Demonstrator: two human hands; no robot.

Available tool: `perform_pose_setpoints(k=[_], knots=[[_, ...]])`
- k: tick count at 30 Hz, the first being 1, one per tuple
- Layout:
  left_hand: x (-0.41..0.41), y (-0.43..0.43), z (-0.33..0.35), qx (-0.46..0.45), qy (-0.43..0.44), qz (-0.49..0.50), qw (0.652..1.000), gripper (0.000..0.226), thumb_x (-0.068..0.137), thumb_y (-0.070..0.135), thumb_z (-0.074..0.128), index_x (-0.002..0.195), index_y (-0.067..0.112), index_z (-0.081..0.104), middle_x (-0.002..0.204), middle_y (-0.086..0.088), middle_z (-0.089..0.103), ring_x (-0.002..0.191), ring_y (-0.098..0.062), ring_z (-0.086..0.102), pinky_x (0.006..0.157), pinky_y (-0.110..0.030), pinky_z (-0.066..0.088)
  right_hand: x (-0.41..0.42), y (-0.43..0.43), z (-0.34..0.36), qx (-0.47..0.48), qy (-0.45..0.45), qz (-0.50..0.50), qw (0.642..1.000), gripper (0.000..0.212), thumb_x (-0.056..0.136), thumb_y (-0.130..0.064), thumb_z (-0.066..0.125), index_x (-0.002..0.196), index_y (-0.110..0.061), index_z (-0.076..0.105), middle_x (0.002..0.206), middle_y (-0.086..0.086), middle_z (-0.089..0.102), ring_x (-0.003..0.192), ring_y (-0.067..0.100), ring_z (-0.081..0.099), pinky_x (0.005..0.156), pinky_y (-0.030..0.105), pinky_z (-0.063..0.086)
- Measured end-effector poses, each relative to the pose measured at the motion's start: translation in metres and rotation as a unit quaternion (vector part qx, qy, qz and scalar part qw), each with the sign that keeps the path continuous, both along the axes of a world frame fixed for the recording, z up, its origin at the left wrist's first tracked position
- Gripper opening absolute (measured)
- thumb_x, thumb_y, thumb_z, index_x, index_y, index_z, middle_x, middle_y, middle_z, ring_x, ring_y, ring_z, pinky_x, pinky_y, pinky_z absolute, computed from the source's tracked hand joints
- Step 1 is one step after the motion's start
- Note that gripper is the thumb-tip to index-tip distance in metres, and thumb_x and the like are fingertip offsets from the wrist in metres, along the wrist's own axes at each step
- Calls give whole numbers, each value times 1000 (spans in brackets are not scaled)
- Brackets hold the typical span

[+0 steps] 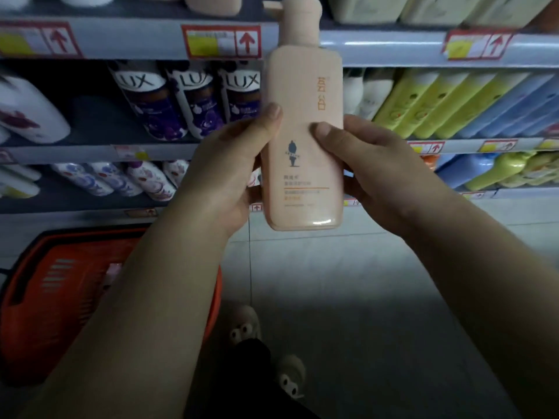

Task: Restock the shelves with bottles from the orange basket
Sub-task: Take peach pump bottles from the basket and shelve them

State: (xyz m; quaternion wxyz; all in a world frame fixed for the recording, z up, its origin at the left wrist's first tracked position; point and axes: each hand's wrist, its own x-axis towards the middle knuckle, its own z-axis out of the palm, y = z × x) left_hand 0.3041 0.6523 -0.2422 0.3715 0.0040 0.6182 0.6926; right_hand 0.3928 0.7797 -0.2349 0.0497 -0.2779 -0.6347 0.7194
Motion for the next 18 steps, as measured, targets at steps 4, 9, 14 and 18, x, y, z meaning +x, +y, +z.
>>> perform_pose_setpoints(k=[4, 9, 14, 18], knots=[[-16, 22, 19, -16, 91, -14, 996, 16, 90, 37, 58, 86, 25, 66, 79, 8, 72, 76, -9, 70, 65, -36, 57, -11, 24, 15, 17, 29, 8, 999, 23, 93, -27, 57, 114, -22, 64, 99, -5, 74, 88, 6, 70, 67, 19, 54], [-42, 44, 41, -9, 228, -2, 974, 9, 92, 32, 60, 95, 28, 67, 89, 5, 74, 86, -12, 71, 84, -49, 57, -38, 50, 36, 81, 74, 1, 994, 28, 94, -18, 56, 121, -19, 61, 113, 2, 69, 94, 7, 69, 71, 18, 55], [-71, 75, 52, 20, 286, 109, 952, 36, 77, 34, 67, 110, 18, 66, 101, -1, 74, 91, -15, 71, 80, -40, 58, -84, 67, 51, 184, 113, -33, 976, 35, 87, -13, 62, 122, -15, 61, 112, 2, 68, 103, 18, 66, 91, 39, 54], [-94, 92, 53, 25, 330, 160, 930, 39, 79, 29, 61, 115, 15, 66, 104, -2, 72, 96, -13, 68, 86, -37, 56, -116, 71, 58, 266, 157, -66, 949, 34, 82, -1, 60, 109, -22, 58, 96, -7, 65, 95, 15, 63, 89, 35, 54]])
